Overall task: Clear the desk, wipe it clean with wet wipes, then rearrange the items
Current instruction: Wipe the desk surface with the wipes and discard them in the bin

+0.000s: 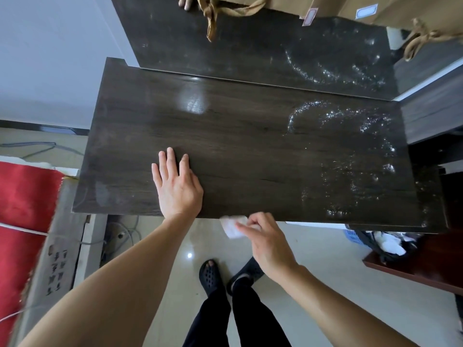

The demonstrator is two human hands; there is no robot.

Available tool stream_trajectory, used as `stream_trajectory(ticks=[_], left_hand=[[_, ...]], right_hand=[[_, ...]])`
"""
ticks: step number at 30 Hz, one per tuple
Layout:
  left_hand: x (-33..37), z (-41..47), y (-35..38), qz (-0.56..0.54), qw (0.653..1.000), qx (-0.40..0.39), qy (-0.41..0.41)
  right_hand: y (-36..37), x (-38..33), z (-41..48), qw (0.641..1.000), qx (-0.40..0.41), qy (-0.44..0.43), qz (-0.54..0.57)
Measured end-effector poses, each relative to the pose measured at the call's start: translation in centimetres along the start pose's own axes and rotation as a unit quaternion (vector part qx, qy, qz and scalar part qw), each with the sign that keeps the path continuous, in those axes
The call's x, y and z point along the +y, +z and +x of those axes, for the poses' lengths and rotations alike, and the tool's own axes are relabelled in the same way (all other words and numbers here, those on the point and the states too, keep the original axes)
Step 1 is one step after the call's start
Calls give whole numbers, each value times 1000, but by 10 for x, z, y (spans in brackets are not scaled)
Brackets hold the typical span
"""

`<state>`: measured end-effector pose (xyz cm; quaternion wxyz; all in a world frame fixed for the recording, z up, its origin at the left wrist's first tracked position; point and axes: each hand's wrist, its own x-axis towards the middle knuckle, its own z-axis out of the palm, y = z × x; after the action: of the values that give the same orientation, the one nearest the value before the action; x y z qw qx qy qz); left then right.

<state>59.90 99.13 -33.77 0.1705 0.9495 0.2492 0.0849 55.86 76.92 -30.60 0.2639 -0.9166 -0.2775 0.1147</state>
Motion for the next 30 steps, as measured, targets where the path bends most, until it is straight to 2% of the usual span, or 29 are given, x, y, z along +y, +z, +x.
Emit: stream_trajectory(ticks=[2, 6, 8, 12, 14, 19, 22, 27, 30], left_hand=[[1, 0, -1, -3, 1000, -2, 0], [1, 1, -1, -10, 1000, 2, 0], [0, 0, -2, -16, 1000, 3, 0], [-2, 1, 0, -12, 1000, -1, 4], [-1, -1, 1, -7, 1000, -8, 4], [16, -5, 1, -4, 999, -24, -41], [64, -21, 10, -17, 998, -62, -12], [103, -34, 32, 16, 997, -72, -25], [101, -34, 36, 47, 997, -60, -20]], right_hand=[[-12, 7, -8, 1000, 15, 6, 5], [-12, 0, 28, 991, 112, 61, 31], [-4, -12, 42, 994, 87, 60, 19], [-5, -5, 16, 997, -36, -53, -30], [-22, 8, -4, 998, -45, -31, -40], [-88, 48, -6, 994, 94, 49, -37], [-121, 75, 41, 980, 166, 112, 3], [-166, 144, 151, 920, 288, 256, 69], [-181, 184, 203, 892, 315, 318, 68]])
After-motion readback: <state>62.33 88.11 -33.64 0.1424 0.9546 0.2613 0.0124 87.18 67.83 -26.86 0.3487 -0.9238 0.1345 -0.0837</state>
